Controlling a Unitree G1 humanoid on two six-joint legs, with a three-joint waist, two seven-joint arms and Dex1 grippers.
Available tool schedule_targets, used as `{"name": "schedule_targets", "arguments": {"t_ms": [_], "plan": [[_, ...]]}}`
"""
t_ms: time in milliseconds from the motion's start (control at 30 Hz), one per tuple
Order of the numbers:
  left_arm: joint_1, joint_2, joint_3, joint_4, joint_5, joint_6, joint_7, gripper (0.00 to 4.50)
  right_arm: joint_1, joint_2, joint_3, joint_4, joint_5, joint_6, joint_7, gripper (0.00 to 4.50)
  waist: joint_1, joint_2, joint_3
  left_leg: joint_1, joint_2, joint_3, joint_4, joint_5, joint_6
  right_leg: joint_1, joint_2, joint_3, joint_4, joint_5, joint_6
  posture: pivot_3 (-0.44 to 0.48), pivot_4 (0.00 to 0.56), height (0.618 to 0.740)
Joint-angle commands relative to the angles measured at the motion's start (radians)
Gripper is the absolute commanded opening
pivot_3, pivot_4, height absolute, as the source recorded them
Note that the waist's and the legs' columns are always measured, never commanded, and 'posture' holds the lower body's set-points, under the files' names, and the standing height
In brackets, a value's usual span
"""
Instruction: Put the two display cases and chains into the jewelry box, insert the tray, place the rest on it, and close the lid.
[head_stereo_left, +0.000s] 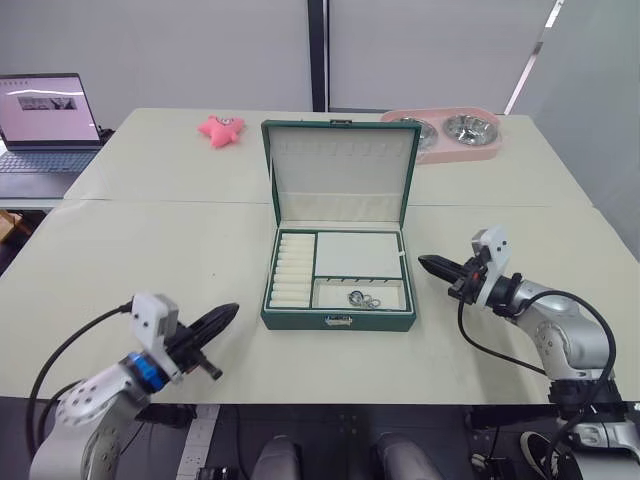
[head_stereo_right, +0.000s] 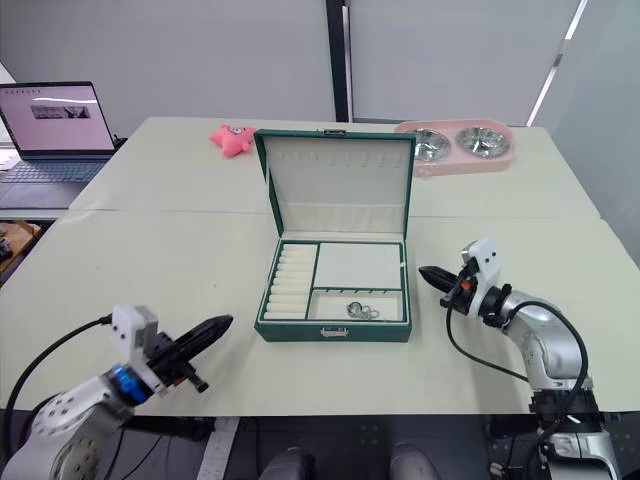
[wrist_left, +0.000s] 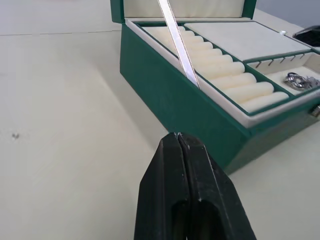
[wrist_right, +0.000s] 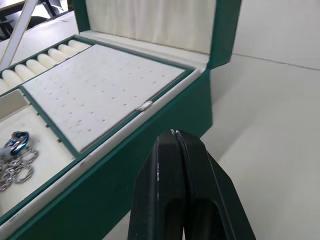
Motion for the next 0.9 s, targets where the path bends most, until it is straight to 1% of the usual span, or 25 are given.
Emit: {"name": "schedule_targets", "arguments": {"t_ms": [33,67,167,233,300,400,467,600,700,900], "plan": [[0.132,-0.052,0.055,-0.143,-0.054,-0.112,-0.038,0.00,-0.088,-0.027,-0.012,0.094,-0.012,-0.079,0.032,0.03,-0.001,0.000,0.000,0.000,0.000,0.000,0.000,0.000,0.000,0.000,0.000,0.000,0.000,0.000,0.000,0.000,0.150,0.740],[0.173,-0.071,0.066,-0.179,-0.071,-0.126,-0.036,0.00,-0.117,-0.033,-0.012,0.133,-0.017,-0.096,0.040,0.03,-0.002,0.000,0.000,0.000,0.000,0.001,0.000,0.000,0.000,0.000,0.000,0.000,0.000,0.000,0.000,0.000,0.150,0.740],[0.302,-0.148,0.101,-0.321,-0.140,-0.184,-0.008,0.00,-0.253,-0.045,-0.019,0.363,-0.064,-0.206,0.041,0.03,-0.004,0.001,0.001,0.000,0.000,0.001,0.000,0.000,0.000,0.000,0.000,0.001,-0.001,0.000,0.000,0.000,0.150,0.740],[0.378,-0.190,0.106,-0.379,-0.167,-0.220,-0.006,0.00,-0.334,-0.046,-0.016,0.501,-0.094,-0.283,0.045,0.03,-0.013,0.002,0.001,0.001,0.000,0.004,0.000,0.000,0.000,0.000,0.000,0.004,-0.002,0.000,0.000,0.000,0.150,0.740],[0.458,-0.244,0.101,-0.412,-0.166,-0.283,-0.027,0.00,-0.435,-0.040,-0.014,0.647,-0.123,-0.362,0.036,0.03,-0.019,0.001,0.001,0.000,0.000,0.004,0.000,-0.002,0.002,0.002,-0.001,0.003,-0.006,0.000,0.000,0.000,0.150,0.740],[0.524,-0.294,0.093,-0.431,-0.148,-0.361,-0.043,0.00,-0.565,-0.026,-0.013,0.837,-0.159,-0.463,0.022,0.03,-0.027,0.002,0.003,0.000,0.000,0.004,-0.001,-0.002,0.004,0.002,-0.001,0.003,-0.008,0.000,0.000,0.000,0.150,0.740],[0.542,-0.297,0.093,-0.439,-0.143,-0.380,-0.039,0.00,-0.626,-0.017,-0.011,0.931,-0.179,-0.515,0.023,0.03,-0.028,0.003,0.003,0.000,0.000,0.004,-0.001,-0.002,0.004,0.002,0.000,0.003,-0.007,0.000,0.000,0.000,0.150,0.740],[0.527,-0.254,0.116,-0.469,-0.170,-0.358,0.024,0.00,-0.726,0.007,-0.003,1.080,-0.222,-0.602,0.010,0.03,-0.030,0.003,0.004,0.000,0.000,0.004,0.000,-0.002,0.004,0.003,0.000,0.003,-0.007,0.000,0.000,0.000,0.150,0.740],[0.548,-0.241,0.110,-0.483,-0.180,-0.363,0.038,0.00,-0.780,0.026,-0.008,1.143,-0.244,-0.639,-0.005,0.03,-0.030,0.003,0.004,0.000,0.000,0.004,0.000,-0.002,0.004,0.003,0.000,0.003,-0.007,0.000,0.000,0.000,0.150,0.740],[0.559,-0.232,0.094,-0.486,-0.165,-0.378,0.052,0.00,-0.856,0.051,-0.023,1.207,-0.261,-0.668,-0.014,0.03,-0.030,0.005,0.005,0.000,0.000,0.004,0.000,-0.002,0.004,0.002,0.000,0.003,-0.006,0.000,0.000,0.000,0.150,0.740]]}}
